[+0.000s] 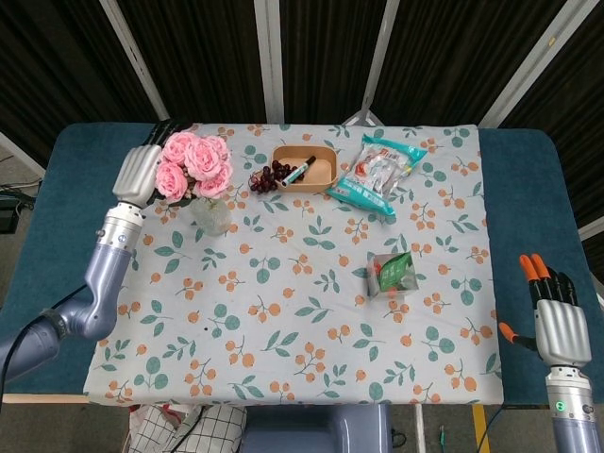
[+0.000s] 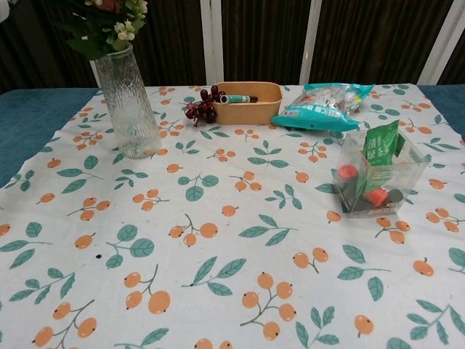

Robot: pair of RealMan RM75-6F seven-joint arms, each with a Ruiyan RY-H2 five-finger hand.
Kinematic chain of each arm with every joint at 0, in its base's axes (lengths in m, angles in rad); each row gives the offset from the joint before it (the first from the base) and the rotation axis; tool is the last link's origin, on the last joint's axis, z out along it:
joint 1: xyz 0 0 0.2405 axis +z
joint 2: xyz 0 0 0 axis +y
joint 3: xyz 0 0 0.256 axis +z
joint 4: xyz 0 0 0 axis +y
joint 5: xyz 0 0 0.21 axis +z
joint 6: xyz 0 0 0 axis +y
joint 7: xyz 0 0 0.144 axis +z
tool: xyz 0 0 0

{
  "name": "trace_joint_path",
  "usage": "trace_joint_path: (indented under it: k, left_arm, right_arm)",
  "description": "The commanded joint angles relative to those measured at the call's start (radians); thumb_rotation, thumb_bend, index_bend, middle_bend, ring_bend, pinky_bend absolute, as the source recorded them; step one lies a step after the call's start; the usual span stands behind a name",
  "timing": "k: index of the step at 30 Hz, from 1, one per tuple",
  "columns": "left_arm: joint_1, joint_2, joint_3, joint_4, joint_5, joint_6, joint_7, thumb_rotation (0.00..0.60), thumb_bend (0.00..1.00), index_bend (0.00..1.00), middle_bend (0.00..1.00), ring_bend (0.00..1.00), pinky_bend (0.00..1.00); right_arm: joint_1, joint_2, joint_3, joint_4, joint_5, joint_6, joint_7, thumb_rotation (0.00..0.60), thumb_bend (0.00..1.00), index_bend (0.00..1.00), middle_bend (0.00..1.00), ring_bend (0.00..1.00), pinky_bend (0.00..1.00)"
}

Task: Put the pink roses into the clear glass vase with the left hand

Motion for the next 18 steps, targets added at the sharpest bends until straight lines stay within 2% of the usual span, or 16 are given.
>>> trace_joint_path:
  k: [1, 10, 18]
  left_arm:
    - [0.028, 0.131, 0.006, -0.156, -0.15, -0.05, 0.166, 0.537, 0.12, 0.09, 0.04, 0.04, 0.2]
    - [0.035, 0.354, 0.041, -0.384, -0.415, -0.067, 0.401, 0.537, 0.12, 0.06, 0.04, 0.04, 0.17]
    - [0.045, 0.445, 0.065, -0.485, -0.474, -0.037, 0.448, 0.536, 0.1, 0.08, 0.04, 0.03, 0.16]
  right_arm:
    - [0.0, 0.0, -0.003, -0.004, -0.007, 0.003, 0.0, 0.6, 0.2, 0.0, 0.0, 0.04, 0.01]
    - [-0.005, 0.001, -0.008, -0.016, -0.02, 0.016, -0.004, 0.6, 0.2, 0.0, 0.0, 0.04, 0.01]
    - [-0.008, 0.005, -0.009, -0.022, -0.029, 0.024, 0.006, 0.6, 0.2, 0.0, 0.0, 0.04, 0.01]
